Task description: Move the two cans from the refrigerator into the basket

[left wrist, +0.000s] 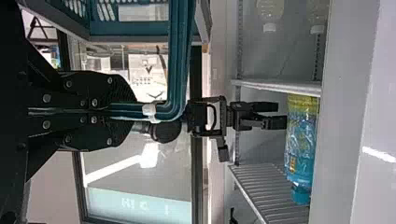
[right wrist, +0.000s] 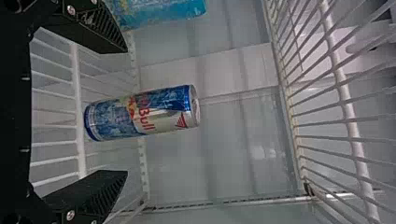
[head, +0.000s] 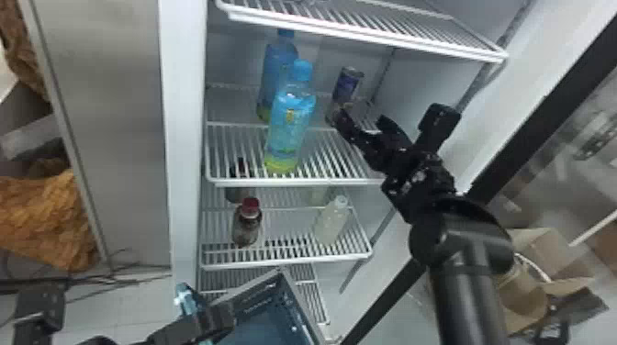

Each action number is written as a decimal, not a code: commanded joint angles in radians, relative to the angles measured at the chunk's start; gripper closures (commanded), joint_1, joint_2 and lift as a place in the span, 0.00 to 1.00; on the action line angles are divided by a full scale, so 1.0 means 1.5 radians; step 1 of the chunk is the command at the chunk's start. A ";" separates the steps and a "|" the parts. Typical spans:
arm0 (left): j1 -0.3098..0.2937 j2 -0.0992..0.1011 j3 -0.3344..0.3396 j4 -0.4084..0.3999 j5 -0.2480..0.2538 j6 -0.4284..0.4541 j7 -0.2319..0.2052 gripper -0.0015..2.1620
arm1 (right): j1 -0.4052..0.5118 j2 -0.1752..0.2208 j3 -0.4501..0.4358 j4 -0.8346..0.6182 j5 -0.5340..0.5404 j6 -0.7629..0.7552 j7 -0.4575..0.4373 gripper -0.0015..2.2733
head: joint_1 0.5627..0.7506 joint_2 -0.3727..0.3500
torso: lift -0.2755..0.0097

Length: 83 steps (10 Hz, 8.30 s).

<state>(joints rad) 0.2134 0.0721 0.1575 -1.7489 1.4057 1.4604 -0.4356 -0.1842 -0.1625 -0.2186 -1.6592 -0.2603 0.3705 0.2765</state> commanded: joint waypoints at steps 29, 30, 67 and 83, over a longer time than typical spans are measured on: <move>-0.015 0.008 -0.013 0.016 0.011 -0.013 -0.002 0.55 | -0.139 -0.009 0.065 0.153 0.100 0.033 -0.048 0.56 | 0.68 0.04 | 0.84; -0.015 0.009 -0.013 0.016 0.011 -0.013 -0.002 0.55 | -0.118 -0.013 0.065 0.119 0.088 0.039 -0.048 0.56 | 0.70 0.04 | 0.84; 0.002 0.009 -0.013 0.018 0.012 -0.018 -0.002 0.55 | 0.422 -0.045 0.019 -0.616 -0.136 0.718 0.201 0.03 | 0.70 0.19 | 0.84; 0.013 0.005 -0.012 0.021 0.009 -0.008 -0.002 0.55 | 0.648 0.076 -0.254 -0.446 -0.155 -0.054 0.221 0.06 | 0.70 0.03 | 0.84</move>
<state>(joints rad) 0.2324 0.0803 0.1377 -1.7168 1.4185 1.4480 -0.4387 0.7702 -0.0517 -0.5983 -2.3341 -0.4843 0.3154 0.6077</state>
